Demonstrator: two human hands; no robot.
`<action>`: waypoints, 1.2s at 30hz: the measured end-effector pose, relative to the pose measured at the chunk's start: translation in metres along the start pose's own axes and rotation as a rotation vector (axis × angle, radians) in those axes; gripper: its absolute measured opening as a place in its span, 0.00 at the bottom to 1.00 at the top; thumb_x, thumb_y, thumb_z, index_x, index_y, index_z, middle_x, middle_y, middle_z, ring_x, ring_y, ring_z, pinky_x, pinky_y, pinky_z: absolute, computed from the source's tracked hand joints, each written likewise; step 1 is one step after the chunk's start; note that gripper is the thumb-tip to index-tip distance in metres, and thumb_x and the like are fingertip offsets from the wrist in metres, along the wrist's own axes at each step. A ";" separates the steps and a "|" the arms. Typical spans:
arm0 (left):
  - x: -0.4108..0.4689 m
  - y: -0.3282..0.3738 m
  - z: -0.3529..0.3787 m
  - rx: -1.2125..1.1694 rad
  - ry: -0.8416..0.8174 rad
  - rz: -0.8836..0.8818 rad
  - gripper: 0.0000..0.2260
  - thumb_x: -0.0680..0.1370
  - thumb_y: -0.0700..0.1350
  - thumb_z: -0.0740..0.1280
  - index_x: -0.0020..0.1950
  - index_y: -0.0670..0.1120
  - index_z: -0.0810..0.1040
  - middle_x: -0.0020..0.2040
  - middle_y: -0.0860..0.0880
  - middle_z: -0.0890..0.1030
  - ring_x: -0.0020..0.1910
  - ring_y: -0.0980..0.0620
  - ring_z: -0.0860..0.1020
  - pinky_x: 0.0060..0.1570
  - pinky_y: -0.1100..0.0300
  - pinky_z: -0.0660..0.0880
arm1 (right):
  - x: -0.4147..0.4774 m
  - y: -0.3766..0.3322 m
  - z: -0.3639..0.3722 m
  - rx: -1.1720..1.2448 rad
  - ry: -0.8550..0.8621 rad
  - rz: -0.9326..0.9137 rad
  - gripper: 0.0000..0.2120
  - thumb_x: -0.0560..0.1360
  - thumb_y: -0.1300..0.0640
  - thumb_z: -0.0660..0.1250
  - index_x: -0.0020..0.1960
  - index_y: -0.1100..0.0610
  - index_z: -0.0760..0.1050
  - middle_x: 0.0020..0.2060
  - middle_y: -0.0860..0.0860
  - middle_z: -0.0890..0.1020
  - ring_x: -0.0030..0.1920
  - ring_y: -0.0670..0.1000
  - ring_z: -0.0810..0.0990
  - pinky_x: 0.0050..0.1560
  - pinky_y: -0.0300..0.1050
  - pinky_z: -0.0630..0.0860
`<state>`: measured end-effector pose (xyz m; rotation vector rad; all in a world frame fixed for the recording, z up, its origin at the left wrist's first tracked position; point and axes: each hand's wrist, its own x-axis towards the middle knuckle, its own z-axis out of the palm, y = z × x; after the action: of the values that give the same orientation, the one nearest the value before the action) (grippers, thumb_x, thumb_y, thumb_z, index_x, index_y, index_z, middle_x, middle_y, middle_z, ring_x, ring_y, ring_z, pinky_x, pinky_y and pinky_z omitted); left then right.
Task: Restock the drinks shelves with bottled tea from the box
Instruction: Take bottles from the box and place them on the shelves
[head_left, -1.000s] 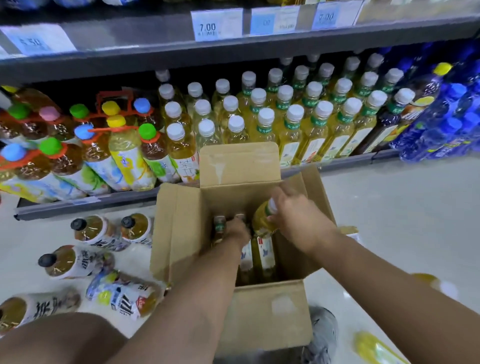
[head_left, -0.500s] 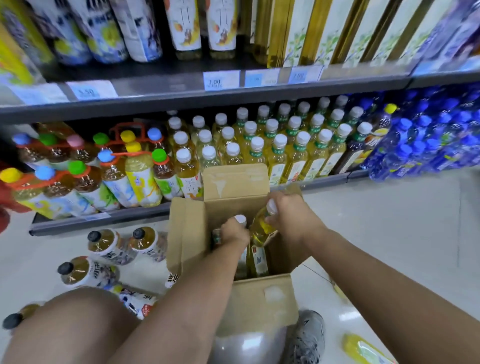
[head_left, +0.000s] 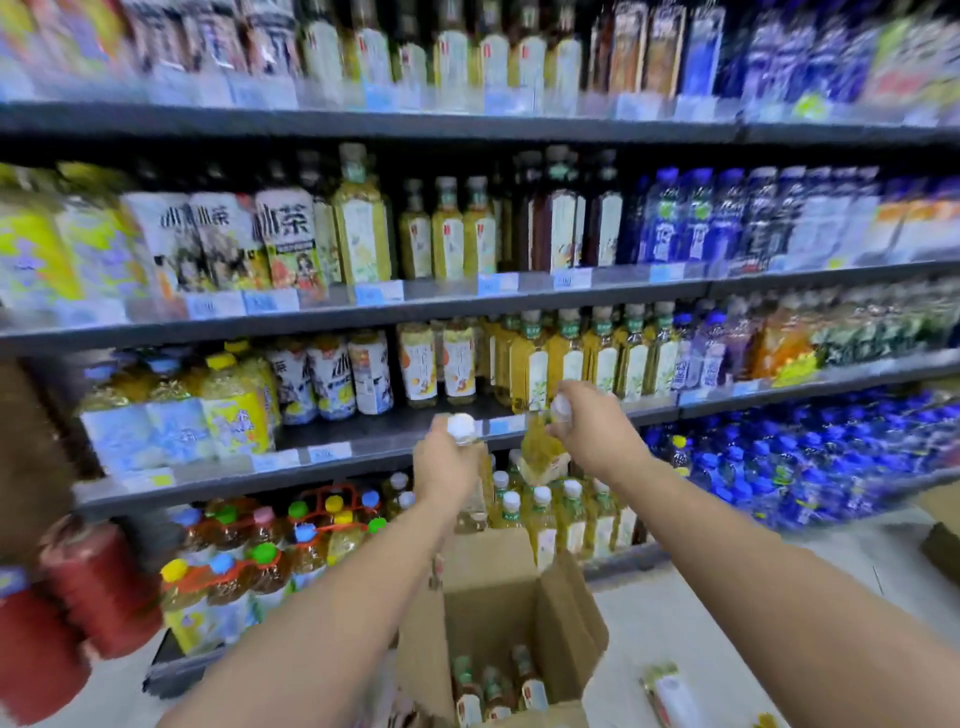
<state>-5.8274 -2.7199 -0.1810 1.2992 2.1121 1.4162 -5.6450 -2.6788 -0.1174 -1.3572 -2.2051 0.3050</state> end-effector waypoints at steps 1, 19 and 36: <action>0.001 0.018 -0.015 -0.031 0.018 0.046 0.18 0.75 0.44 0.73 0.62 0.44 0.74 0.53 0.43 0.82 0.53 0.42 0.80 0.51 0.48 0.78 | 0.003 -0.008 -0.014 0.004 0.034 -0.016 0.20 0.78 0.56 0.70 0.67 0.58 0.70 0.64 0.58 0.75 0.59 0.59 0.77 0.54 0.51 0.75; 0.172 0.188 -0.113 -0.080 0.253 0.487 0.17 0.76 0.47 0.74 0.61 0.55 0.72 0.53 0.53 0.79 0.51 0.52 0.75 0.48 0.61 0.68 | 0.200 -0.082 -0.116 0.254 0.449 -0.236 0.20 0.77 0.56 0.71 0.67 0.52 0.71 0.64 0.49 0.75 0.61 0.52 0.76 0.59 0.46 0.72; 0.342 0.170 -0.066 0.068 0.338 0.266 0.18 0.77 0.55 0.70 0.62 0.46 0.76 0.50 0.46 0.82 0.40 0.49 0.76 0.34 0.60 0.70 | 0.374 -0.090 -0.051 0.398 0.341 -0.106 0.28 0.77 0.52 0.70 0.73 0.57 0.65 0.62 0.59 0.78 0.57 0.58 0.79 0.47 0.43 0.74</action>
<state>-5.9717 -2.4669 0.0741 1.5022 2.2796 1.7979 -5.8191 -2.3963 0.0845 -0.9899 -1.8078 0.4136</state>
